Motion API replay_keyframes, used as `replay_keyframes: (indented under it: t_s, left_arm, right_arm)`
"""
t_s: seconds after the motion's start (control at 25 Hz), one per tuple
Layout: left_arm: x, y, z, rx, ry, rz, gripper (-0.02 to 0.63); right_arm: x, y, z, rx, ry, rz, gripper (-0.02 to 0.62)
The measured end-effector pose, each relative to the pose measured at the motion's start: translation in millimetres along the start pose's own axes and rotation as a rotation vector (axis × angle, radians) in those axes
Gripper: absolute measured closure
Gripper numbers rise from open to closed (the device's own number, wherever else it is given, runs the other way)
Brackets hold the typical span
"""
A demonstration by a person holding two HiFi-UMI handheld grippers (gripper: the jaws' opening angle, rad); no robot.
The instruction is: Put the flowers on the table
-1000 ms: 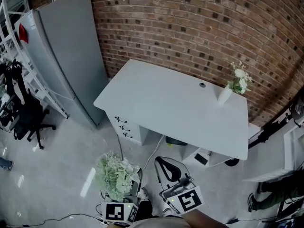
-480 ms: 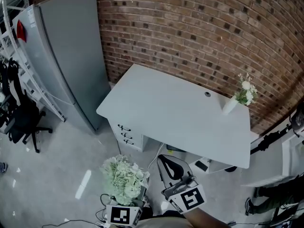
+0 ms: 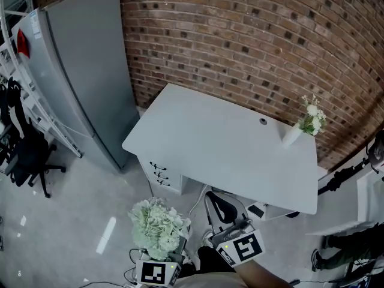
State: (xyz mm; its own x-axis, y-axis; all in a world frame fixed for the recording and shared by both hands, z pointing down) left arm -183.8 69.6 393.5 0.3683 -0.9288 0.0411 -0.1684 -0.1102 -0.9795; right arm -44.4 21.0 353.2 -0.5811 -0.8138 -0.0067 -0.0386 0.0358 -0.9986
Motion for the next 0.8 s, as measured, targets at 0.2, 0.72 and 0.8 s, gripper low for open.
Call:
replay_keyframes:
  t_s: [0.2, 0.72, 0.8]
  left_arm:
    - [14, -1, -9, 0.008, 0.035, -0.009, 0.255]
    - [105, 13, -13, 0.048, 0.097, -0.008, 0.255]
    - [123, 13, -11, 0.053, 0.098, -0.005, 0.255]
  right_arm:
    - [12, -7, 16, 0.019, -0.002, 0.005, 0.578]
    - [64, -17, 91, 0.068, 0.04, 0.026, 0.578]
    - [72, -18, 104, 0.068, 0.052, 0.03, 0.578]
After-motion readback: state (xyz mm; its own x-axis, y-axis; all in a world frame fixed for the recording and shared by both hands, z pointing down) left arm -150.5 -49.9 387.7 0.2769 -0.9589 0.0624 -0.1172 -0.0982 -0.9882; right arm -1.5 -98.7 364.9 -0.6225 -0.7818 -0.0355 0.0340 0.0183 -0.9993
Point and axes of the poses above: the fingertips, and each gripper's own axes: x forward along the fingers, z to its right, y out of its top, the point moved 5 cm from there along -x, backward along the fingers, and after that the axes turned 1 degree about -x, right-handed, at the moved point
